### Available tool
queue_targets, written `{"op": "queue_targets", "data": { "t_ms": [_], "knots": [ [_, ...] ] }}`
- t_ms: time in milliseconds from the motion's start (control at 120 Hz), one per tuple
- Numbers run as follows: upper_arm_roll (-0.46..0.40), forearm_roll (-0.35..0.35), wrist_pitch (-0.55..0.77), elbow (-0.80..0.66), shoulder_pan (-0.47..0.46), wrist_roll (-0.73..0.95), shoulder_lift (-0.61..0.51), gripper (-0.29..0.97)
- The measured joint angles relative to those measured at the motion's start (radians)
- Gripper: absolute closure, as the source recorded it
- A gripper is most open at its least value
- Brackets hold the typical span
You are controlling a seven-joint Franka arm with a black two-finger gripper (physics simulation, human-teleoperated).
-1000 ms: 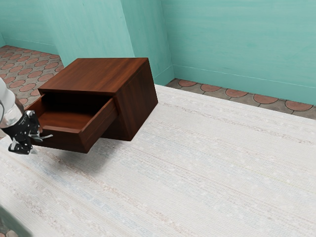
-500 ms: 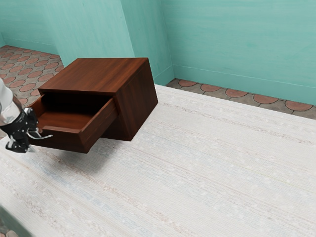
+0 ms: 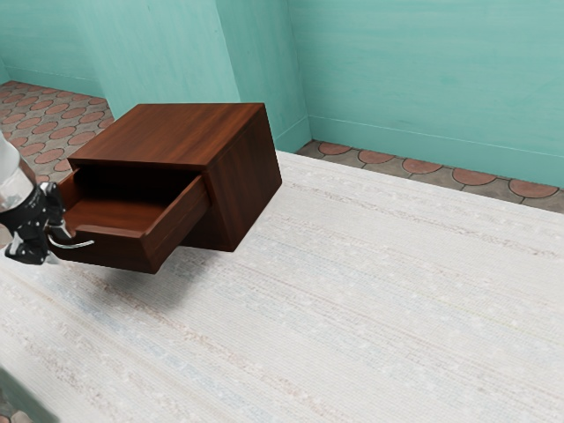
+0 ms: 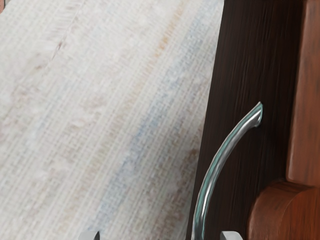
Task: Pull the drawer handle with one arm to open the drawer
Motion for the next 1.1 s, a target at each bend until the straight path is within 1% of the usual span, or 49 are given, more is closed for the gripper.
{"op": "queue_targets", "data": {
  "t_ms": [183, 275, 333, 408, 475, 575, 683, 742, 808, 883, 925, 950, 1017, 1100],
  "knots": [
    [-0.024, 0.000, -0.033, 0.037, 0.000, -0.001, -0.009, 0.43],
    [-0.060, 0.000, -0.066, 0.104, -0.016, -0.007, -0.005, 0.43],
    [-0.077, -0.001, -0.087, 0.154, -0.046, -0.012, -0.002, 0.42],
    [-0.080, -0.003, -0.107, 0.219, -0.107, -0.018, 0.010, 0.37],
    [-0.077, -0.006, -0.119, 0.277, -0.165, -0.023, 0.035, 0.28],
    [-0.079, -0.011, -0.130, 0.353, -0.279, -0.028, 0.071, 0.19],
    [-0.065, -0.035, -0.148, 0.368, -0.305, -0.025, 0.089, 0.12],
    [-0.045, -0.040, -0.162, 0.372, -0.309, 0.025, 0.103, 0.10],
    [-0.005, -0.044, -0.172, 0.373, -0.323, 0.124, 0.120, 0.08],
    [0.119, -0.047, -0.181, 0.375, -0.452, 0.268, 0.131, 0.06],
    [0.158, -0.048, -0.189, 0.382, -0.507, 0.359, 0.142, 0.06],
    [0.169, -0.048, -0.200, 0.391, -0.529, 0.412, 0.152, 0.05],
    [0.178, -0.050, -0.280, 0.490, -0.579, 0.542, 0.197, 0.04],
    [0.187, -0.052, -0.394, 0.560, -0.623, 0.686, 0.208, 0.04]
  ]
}}
